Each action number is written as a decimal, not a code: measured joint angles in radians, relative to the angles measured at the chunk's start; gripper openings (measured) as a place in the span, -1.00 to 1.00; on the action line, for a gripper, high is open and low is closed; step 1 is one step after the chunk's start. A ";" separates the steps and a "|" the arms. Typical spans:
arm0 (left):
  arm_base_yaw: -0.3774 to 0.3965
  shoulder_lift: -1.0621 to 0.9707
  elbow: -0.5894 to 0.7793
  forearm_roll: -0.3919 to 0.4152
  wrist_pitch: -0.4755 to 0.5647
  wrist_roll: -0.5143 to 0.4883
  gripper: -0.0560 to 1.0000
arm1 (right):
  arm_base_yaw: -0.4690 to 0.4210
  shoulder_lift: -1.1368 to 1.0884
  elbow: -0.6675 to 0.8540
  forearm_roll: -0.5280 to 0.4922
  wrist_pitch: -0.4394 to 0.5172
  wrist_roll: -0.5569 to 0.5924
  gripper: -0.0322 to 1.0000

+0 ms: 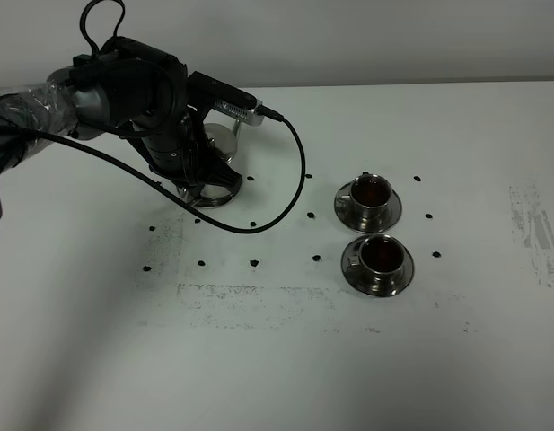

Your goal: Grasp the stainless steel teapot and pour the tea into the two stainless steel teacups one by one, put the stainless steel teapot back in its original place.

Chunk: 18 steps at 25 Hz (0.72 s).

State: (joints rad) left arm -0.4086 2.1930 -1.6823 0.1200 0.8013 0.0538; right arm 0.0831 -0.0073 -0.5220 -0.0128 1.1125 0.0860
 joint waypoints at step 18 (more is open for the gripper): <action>0.003 0.000 -0.001 0.000 -0.001 -0.024 -0.47 | 0.000 0.000 0.000 0.000 0.000 0.000 0.07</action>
State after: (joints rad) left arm -0.4052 2.1934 -1.6831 0.1200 0.8002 0.0302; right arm 0.0831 -0.0073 -0.5220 -0.0128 1.1125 0.0860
